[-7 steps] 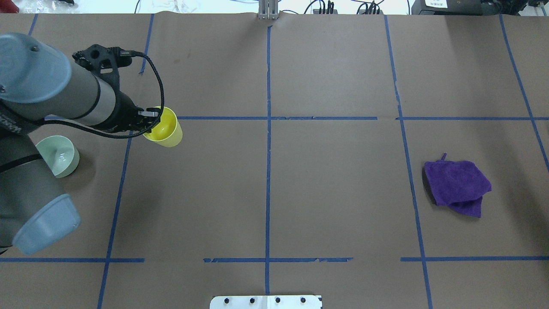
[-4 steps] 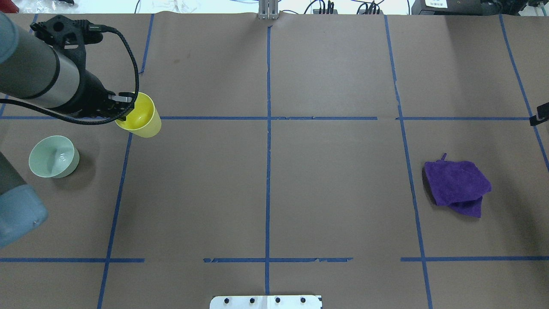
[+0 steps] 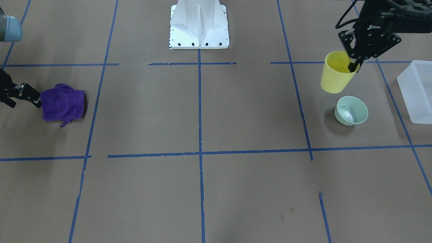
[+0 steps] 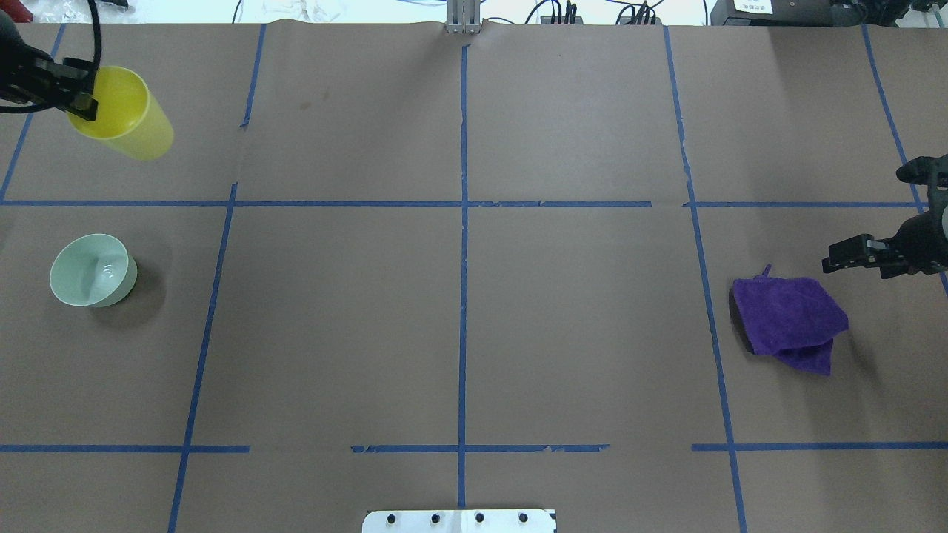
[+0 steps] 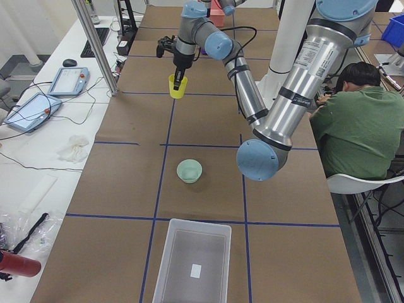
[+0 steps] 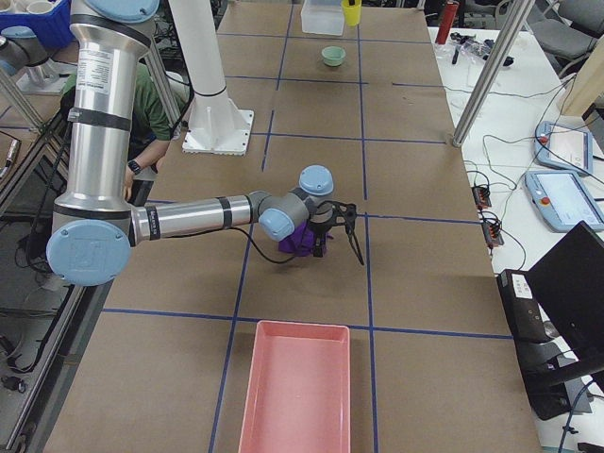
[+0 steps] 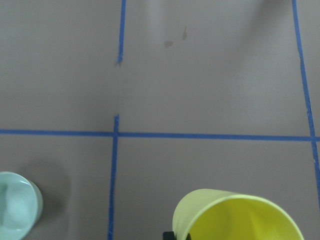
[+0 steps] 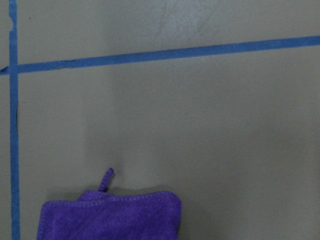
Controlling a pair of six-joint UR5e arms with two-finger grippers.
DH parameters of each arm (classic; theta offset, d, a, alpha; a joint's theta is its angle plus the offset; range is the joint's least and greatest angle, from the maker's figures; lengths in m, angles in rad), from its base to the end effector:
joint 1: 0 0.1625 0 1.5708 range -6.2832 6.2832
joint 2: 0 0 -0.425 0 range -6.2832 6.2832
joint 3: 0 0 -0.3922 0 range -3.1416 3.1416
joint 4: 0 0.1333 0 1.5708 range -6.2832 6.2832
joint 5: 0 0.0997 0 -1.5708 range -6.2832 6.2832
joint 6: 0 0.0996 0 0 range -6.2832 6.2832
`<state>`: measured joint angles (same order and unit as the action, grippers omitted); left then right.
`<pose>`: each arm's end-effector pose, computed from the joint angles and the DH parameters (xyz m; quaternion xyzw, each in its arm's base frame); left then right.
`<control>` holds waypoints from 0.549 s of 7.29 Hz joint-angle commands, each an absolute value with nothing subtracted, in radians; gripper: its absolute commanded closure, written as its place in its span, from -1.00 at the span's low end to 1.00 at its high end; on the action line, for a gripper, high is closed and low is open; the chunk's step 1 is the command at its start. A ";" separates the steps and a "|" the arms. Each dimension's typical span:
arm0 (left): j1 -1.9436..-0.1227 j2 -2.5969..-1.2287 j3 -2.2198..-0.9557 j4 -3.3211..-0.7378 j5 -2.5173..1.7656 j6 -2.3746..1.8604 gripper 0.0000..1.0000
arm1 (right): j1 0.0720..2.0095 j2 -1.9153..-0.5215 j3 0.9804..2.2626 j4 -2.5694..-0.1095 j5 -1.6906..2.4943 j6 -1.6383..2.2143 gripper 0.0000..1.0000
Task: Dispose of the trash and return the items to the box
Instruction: 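Lift the cup with the left gripper while the right gripper reaches for the cloth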
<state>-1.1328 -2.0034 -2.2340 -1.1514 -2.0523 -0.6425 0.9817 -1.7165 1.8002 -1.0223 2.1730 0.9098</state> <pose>0.1291 -0.4812 0.2060 0.1606 0.3586 -0.0148 0.9194 -0.1906 -0.4236 0.5575 0.0253 -0.4086 0.0539 0.9108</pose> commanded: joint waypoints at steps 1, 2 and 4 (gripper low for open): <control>-1.259 -1.994 -2.208 -1.120 -2.071 -0.446 1.00 | 0.876 -1.720 1.801 -0.996 2.116 0.965 -1.00; -1.306 -1.994 -2.177 -1.120 -2.078 -0.377 1.00 | 0.853 -1.723 1.801 -0.997 2.108 0.966 -1.00; -1.420 -1.982 -2.082 -1.121 -2.123 -0.161 1.00 | 0.825 -1.733 1.802 -0.997 2.108 0.963 0.99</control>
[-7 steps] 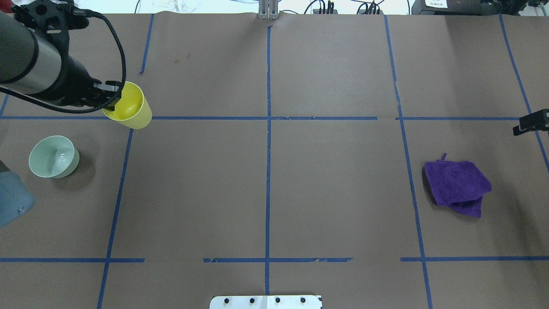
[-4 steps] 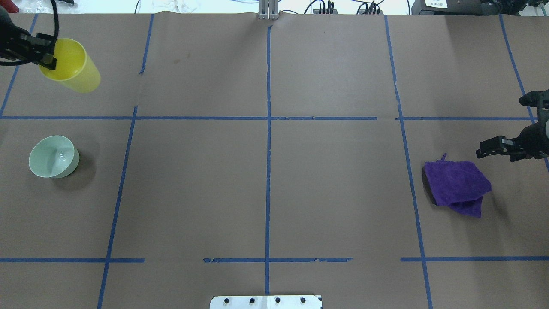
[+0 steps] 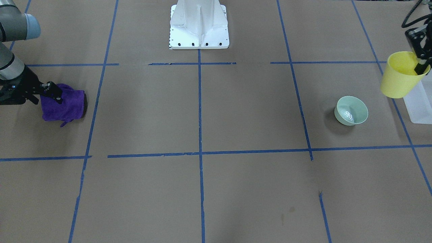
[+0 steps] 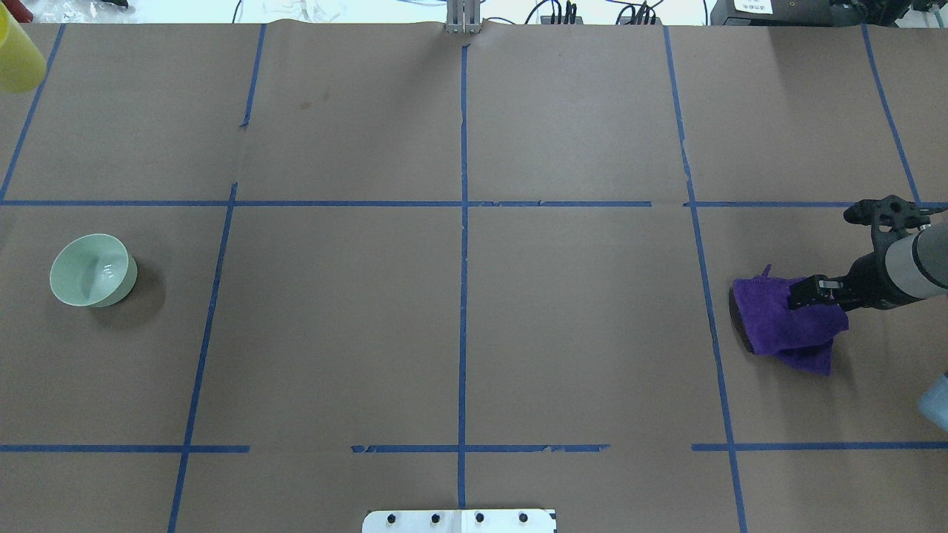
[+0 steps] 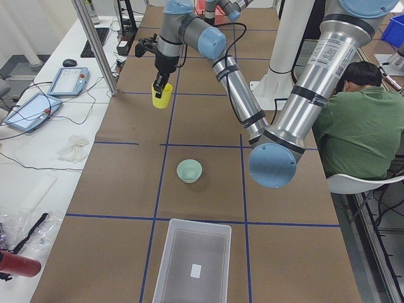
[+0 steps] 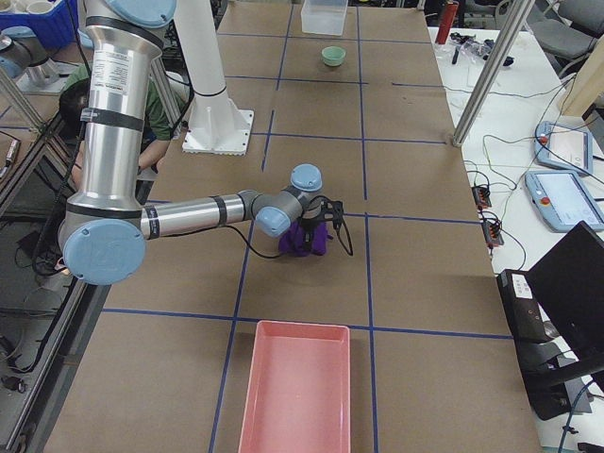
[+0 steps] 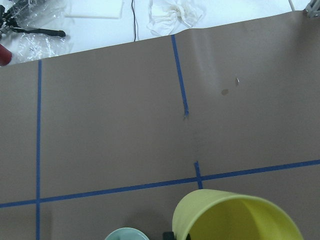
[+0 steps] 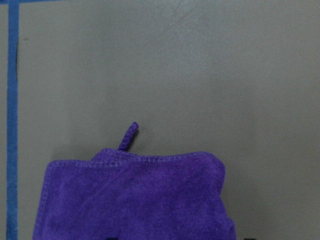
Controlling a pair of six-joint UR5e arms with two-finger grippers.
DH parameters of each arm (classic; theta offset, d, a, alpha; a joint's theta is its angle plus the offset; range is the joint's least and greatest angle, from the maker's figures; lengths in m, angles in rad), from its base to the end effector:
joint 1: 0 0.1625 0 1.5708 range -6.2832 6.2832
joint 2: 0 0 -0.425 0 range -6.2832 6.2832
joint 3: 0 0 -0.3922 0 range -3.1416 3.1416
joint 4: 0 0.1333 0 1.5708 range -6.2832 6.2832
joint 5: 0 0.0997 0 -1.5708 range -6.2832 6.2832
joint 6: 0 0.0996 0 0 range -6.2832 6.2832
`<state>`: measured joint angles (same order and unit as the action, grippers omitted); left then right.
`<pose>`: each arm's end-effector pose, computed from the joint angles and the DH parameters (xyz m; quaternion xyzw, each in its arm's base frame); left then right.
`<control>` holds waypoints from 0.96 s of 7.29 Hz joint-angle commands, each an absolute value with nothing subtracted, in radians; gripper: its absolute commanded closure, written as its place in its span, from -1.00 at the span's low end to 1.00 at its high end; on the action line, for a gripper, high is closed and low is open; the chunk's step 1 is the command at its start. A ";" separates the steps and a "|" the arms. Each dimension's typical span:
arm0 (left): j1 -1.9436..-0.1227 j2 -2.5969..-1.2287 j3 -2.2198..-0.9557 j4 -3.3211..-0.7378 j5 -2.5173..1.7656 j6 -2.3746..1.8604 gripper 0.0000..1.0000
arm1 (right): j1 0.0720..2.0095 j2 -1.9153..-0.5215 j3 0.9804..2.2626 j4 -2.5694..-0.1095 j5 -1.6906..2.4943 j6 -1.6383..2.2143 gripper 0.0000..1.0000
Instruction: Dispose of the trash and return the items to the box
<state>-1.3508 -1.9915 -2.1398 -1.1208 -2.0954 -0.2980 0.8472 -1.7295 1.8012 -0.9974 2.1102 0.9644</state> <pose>0.0318 -0.5244 0.2453 0.1849 0.3075 0.0328 0.9328 -0.2397 -0.3954 0.5624 0.0142 -0.3962 0.0259 0.9177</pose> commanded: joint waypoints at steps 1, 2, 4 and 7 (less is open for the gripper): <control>-1.483 -1.977 -2.018 -1.124 -2.143 -0.047 1.00 | 0.822 -1.735 1.809 -0.996 2.108 0.963 1.00; -1.514 -1.956 -1.975 -1.130 -2.160 0.030 1.00 | 0.828 -1.735 1.828 -0.997 2.117 0.960 1.00; -1.575 -1.927 -1.900 -1.138 -2.169 0.109 1.00 | 0.888 -1.740 1.941 -1.094 2.184 0.960 1.00; -1.699 -1.764 -1.745 -1.247 -2.163 0.278 1.00 | 0.997 -1.717 2.133 -1.330 2.249 0.954 1.00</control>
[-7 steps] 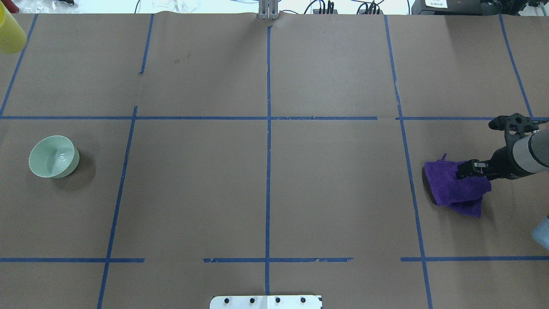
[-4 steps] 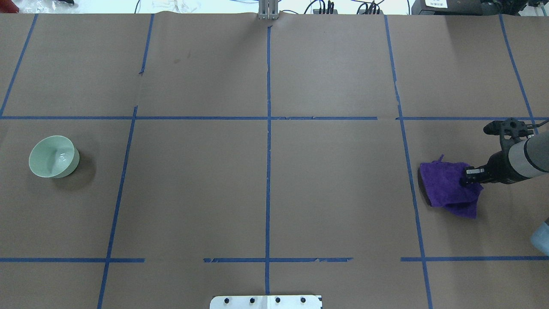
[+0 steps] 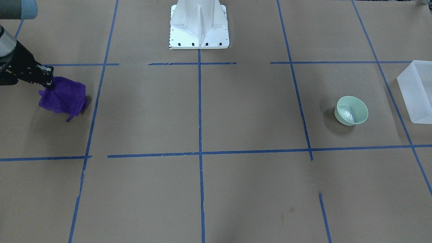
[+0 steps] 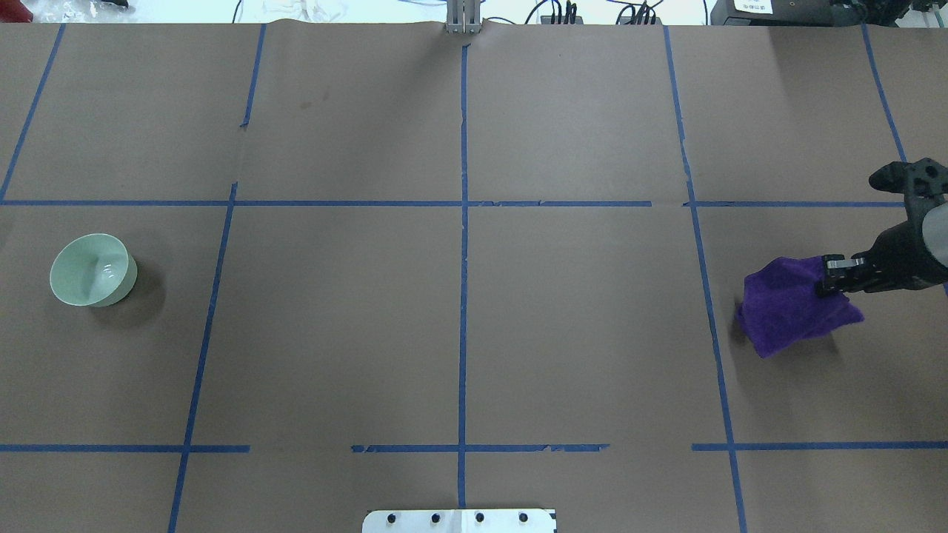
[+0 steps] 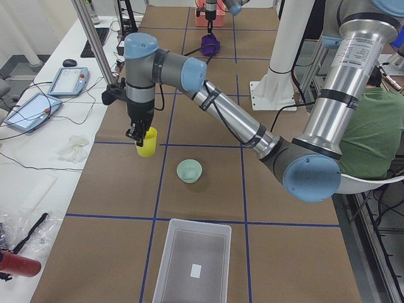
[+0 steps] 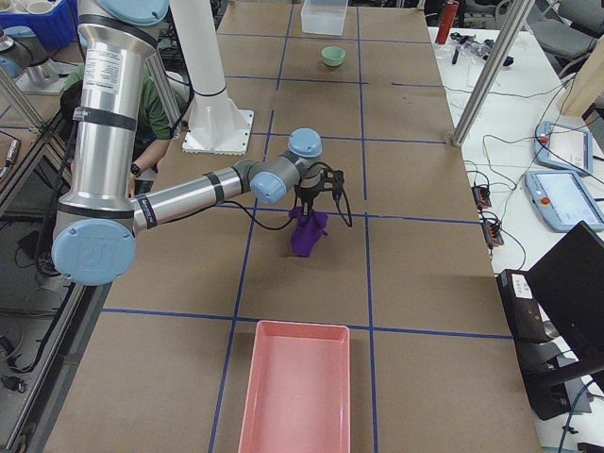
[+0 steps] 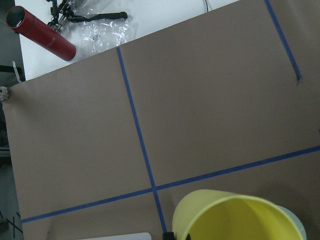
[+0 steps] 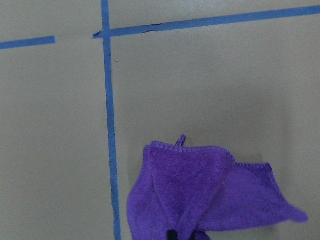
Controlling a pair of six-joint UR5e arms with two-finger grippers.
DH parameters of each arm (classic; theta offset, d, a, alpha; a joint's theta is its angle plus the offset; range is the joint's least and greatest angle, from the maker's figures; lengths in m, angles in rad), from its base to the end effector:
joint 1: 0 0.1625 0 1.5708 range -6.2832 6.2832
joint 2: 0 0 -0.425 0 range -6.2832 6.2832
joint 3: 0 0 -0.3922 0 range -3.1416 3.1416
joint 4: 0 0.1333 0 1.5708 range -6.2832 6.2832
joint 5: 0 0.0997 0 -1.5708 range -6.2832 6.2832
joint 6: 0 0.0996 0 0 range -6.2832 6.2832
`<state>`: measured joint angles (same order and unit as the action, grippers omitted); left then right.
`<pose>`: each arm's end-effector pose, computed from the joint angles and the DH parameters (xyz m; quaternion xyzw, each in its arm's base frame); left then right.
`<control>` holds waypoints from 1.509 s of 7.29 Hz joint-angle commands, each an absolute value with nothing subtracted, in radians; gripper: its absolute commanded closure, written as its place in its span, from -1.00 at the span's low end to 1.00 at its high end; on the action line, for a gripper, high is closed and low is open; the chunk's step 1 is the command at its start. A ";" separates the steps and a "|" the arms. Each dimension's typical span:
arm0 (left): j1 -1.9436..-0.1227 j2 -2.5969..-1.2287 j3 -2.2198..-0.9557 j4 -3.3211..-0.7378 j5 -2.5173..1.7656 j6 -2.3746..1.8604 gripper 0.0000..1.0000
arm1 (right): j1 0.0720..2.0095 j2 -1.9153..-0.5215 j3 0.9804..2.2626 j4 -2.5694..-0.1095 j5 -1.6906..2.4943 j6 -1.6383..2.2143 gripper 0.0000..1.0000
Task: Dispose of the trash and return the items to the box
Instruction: 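Lift the cloth with the right gripper while the left lowers the cup into the bin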
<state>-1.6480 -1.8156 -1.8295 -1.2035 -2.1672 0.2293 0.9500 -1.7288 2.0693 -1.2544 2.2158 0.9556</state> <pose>-0.1200 -0.5489 0.4537 0.1090 0.2798 0.0924 0.9494 -0.1906 -0.3928 0.4534 0.0030 -0.4285 0.0488 0.9022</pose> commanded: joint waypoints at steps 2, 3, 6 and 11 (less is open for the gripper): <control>-1.701 -1.680 -1.677 -1.252 -2.166 0.275 1.00 | 1.090 -1.689 2.138 -1.330 2.314 0.951 1.00; -1.700 -1.622 -1.642 -1.279 -2.172 0.273 1.00 | 1.151 -1.677 2.144 -1.330 2.362 0.950 1.00; -1.698 -1.462 -1.565 -1.582 -2.318 0.182 1.00 | 1.286 -1.654 2.149 -1.331 2.445 0.864 1.00; -1.562 -1.457 -1.360 -1.944 -2.365 0.056 1.00 | 1.422 -1.655 2.164 -1.370 2.471 0.695 1.00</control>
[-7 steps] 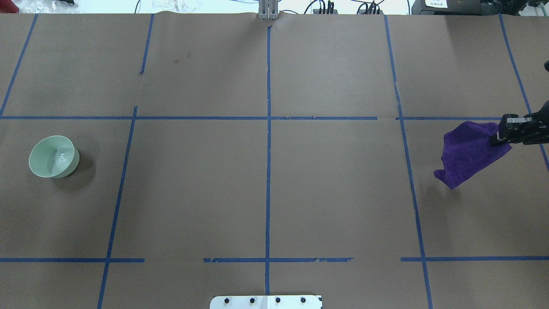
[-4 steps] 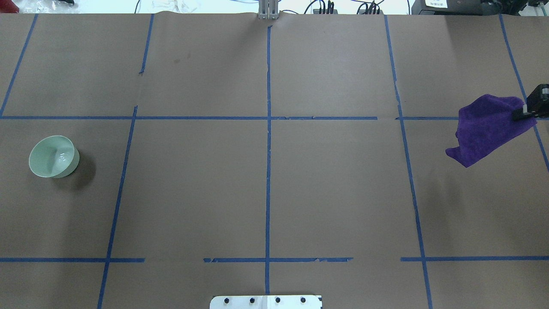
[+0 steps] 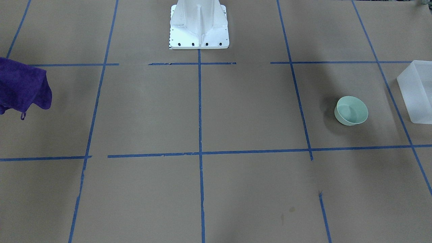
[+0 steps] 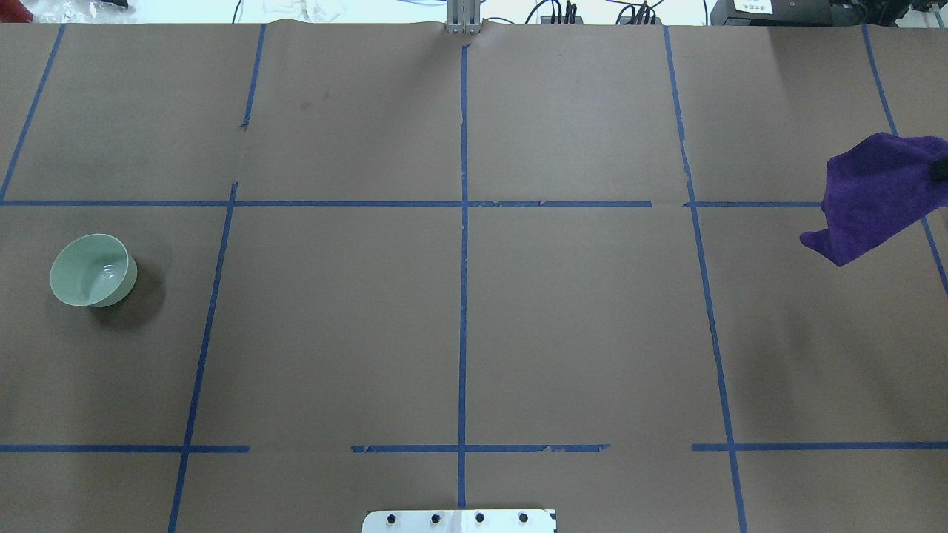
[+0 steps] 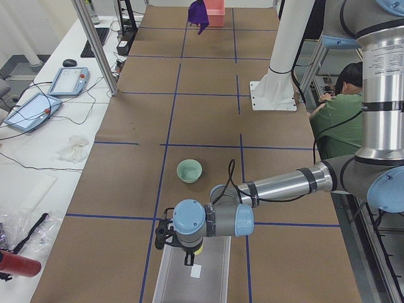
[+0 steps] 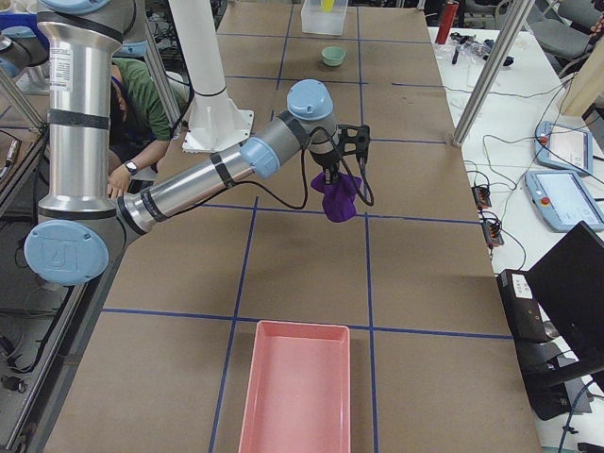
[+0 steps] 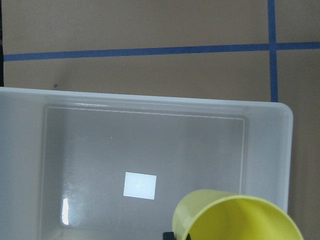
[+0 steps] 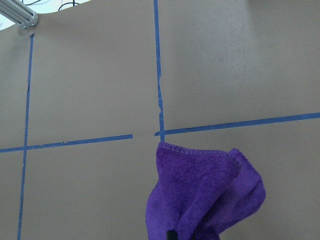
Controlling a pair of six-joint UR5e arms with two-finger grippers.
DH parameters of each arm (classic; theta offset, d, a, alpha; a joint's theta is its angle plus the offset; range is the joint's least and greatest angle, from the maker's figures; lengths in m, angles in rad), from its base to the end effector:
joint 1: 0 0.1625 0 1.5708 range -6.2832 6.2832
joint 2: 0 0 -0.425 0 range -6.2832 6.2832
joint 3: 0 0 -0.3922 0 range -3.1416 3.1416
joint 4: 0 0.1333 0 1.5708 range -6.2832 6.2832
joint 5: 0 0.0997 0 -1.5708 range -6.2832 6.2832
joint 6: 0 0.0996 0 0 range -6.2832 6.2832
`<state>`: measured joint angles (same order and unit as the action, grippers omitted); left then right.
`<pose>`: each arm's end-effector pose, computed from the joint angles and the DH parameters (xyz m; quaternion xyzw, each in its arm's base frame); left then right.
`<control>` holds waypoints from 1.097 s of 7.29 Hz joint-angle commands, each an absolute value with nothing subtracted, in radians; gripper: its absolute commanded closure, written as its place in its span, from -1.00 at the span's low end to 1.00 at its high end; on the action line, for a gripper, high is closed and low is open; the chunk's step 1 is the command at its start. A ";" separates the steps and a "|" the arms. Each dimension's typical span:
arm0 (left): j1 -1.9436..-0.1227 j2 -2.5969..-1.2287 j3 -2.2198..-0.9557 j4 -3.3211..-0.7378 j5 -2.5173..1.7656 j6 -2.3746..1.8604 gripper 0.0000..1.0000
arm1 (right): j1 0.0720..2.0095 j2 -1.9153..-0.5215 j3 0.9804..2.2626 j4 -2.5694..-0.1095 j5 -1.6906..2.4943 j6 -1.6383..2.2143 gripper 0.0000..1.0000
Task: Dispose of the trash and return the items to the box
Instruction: 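Lift the cloth with the right gripper while the left lowers the cup into the bin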
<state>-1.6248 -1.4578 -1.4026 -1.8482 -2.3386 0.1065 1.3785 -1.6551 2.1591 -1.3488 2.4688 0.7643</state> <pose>-0.0871 -0.4242 0.7657 0.0283 0.3735 0.0236 0.9269 -0.0265 -0.4262 0.3768 0.0972 -0.5075 0.0897 0.8515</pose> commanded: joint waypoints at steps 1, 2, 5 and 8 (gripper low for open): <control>-1.518 -1.457 -1.326 -2.013 -2.370 0.023 1.00 | 1.457 -1.658 2.164 -1.373 2.471 0.646 1.00; -1.503 -1.457 -1.292 -2.055 -2.370 0.021 1.00 | 1.491 -1.660 2.164 -1.385 2.470 0.597 1.00; -1.500 -1.459 -1.276 -2.094 -2.365 0.025 -0.35 | 1.528 -1.658 2.166 -1.397 2.470 0.588 1.00; -1.505 -1.430 -1.371 -2.091 -2.361 0.029 -1.00 | 1.563 -1.664 2.178 -1.401 2.462 0.586 1.00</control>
<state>-1.5014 -1.4510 -1.3124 -2.0959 -2.3624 0.0279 1.5522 -1.6626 2.1768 -1.3997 2.4673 0.5866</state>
